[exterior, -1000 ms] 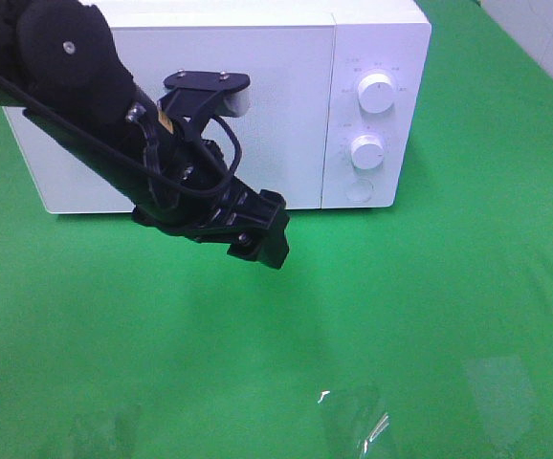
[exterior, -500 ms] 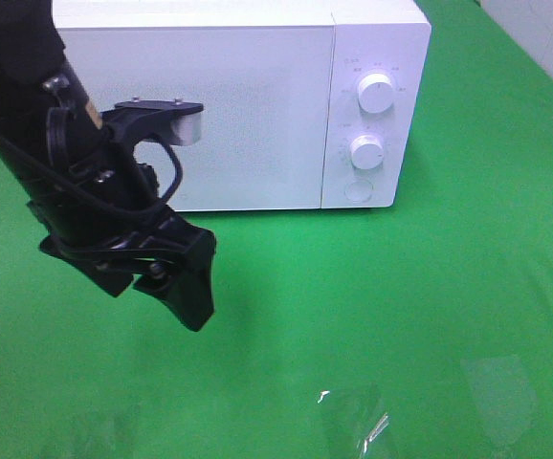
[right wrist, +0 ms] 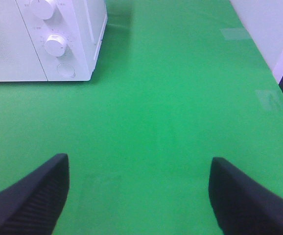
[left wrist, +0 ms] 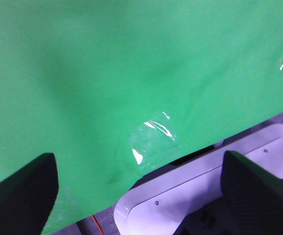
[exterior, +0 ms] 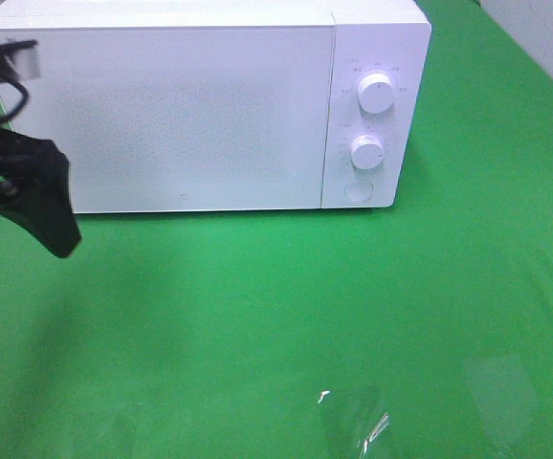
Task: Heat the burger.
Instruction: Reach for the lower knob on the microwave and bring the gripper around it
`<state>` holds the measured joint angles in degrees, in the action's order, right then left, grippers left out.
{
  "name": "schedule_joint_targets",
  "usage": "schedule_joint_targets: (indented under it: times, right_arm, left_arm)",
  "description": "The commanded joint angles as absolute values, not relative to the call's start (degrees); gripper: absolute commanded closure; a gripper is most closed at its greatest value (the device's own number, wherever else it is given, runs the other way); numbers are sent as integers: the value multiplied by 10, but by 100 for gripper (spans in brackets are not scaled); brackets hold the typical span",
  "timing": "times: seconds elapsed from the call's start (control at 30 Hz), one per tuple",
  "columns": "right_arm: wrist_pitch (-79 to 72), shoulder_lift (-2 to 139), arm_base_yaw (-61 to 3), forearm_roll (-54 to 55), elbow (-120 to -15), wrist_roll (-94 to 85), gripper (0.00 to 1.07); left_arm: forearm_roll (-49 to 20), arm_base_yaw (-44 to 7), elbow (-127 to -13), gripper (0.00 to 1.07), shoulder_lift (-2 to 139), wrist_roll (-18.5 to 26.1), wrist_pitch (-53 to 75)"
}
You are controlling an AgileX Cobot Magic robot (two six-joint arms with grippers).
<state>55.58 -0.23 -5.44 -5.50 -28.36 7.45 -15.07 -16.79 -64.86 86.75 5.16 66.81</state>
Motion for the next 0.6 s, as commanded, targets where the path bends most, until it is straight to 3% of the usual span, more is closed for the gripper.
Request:
schedule_joint_targets:
  times: [0.03,0.1,0.17,0.2,0.37,0.6]
  right_arm:
    - [552,-18,-53,-54,-282,74,32]
    - [552,-18,-53,-54,-282,74,32]
    - [552,-18,-53,-54,-282,74,32]
    - [552,-18,-53,-54,-282,74,32]
    - [552,-18,-53,-54,-282,74,32]
    - [552,-18,-53,-54,-282,74,32]
  left_arm:
    - [-139,-127,-629,24,837,53,684]
    - [-136,-112,-623,24,827,53,686]
    - [-110,-41,-586,24,775,53,694]
    - [-110,-41,-586,24,775,53,694]
    - [-79,52,-519,24,686,42,688]
    - [-52,69,-460,24,574,6,661]
